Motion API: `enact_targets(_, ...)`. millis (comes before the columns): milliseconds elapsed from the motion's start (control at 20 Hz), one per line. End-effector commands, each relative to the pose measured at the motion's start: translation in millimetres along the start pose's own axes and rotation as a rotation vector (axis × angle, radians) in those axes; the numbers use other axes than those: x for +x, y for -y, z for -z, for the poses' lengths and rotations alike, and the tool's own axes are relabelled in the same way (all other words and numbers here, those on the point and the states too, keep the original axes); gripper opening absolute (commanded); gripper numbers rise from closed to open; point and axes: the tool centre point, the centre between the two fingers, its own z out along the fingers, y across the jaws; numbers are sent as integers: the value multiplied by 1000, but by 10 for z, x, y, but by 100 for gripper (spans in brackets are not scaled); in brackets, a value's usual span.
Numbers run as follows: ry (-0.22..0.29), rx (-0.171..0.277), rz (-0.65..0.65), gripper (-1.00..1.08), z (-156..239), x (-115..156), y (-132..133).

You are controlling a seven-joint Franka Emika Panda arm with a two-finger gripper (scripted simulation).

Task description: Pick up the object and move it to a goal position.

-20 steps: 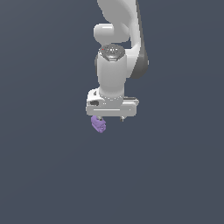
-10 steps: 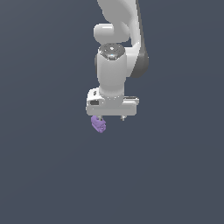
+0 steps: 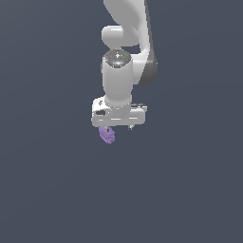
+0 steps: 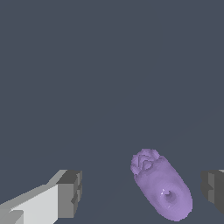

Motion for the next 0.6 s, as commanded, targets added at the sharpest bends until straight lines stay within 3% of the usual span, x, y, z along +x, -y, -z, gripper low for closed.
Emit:
enact_targets(0,3,0,35,100,-37,-34,-41)
enact_targets(550,21,5,261,100,-256,-259,-276)
